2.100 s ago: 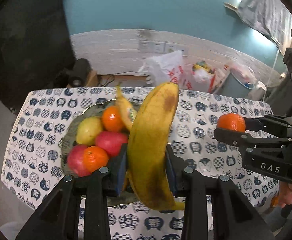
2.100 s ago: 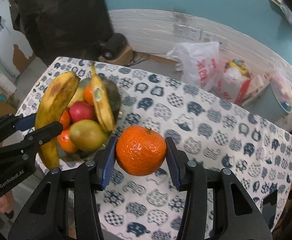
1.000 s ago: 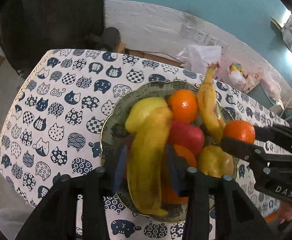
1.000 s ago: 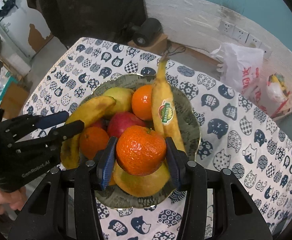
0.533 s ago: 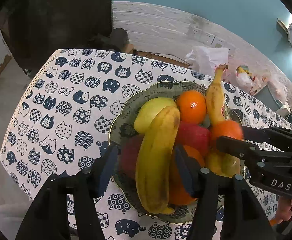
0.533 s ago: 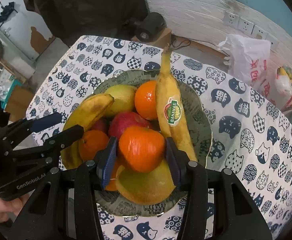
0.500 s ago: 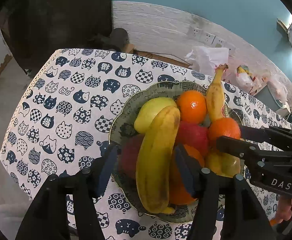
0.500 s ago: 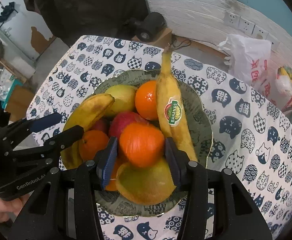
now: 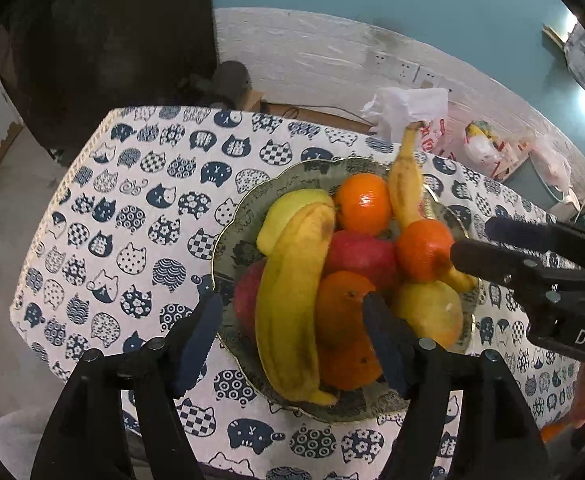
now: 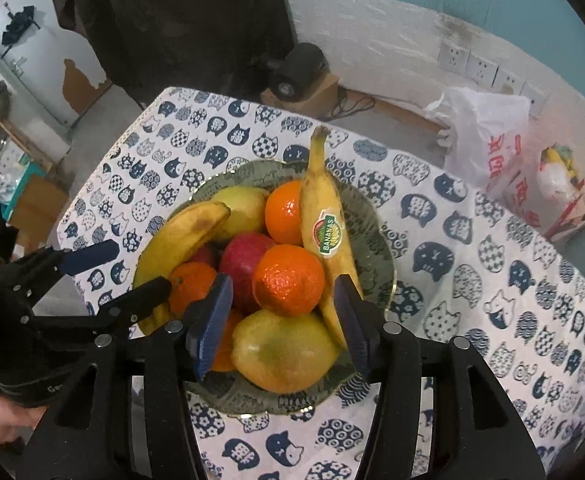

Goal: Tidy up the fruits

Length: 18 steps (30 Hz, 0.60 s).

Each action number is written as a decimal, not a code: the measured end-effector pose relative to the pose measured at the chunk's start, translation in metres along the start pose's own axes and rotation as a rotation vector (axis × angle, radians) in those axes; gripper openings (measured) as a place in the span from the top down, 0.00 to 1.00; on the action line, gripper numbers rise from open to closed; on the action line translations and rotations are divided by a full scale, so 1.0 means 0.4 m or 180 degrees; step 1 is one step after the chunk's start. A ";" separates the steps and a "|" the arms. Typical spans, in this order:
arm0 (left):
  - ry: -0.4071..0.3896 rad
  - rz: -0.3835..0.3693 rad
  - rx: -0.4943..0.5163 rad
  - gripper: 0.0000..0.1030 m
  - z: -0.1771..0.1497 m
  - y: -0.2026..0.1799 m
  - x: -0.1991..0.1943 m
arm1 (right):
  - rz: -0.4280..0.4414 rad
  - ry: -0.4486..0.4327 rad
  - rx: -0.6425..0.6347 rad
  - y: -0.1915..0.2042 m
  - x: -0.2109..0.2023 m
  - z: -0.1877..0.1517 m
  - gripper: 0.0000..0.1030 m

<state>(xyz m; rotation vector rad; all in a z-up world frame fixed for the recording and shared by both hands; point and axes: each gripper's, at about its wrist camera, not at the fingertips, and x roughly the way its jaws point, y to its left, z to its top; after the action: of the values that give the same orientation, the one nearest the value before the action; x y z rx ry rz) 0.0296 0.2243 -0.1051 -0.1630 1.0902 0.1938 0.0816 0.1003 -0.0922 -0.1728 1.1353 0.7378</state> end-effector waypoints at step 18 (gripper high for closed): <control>-0.0182 -0.0071 0.0172 0.14 -0.034 -0.058 -0.222 | -0.0361 -0.0467 -0.0004 -0.010 -0.246 -0.044 0.28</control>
<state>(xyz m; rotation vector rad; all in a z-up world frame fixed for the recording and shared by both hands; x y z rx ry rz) -0.0167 0.1920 -0.0314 -0.1204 1.0351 0.1481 0.0493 0.0449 -0.0154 -0.1796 0.9776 0.6401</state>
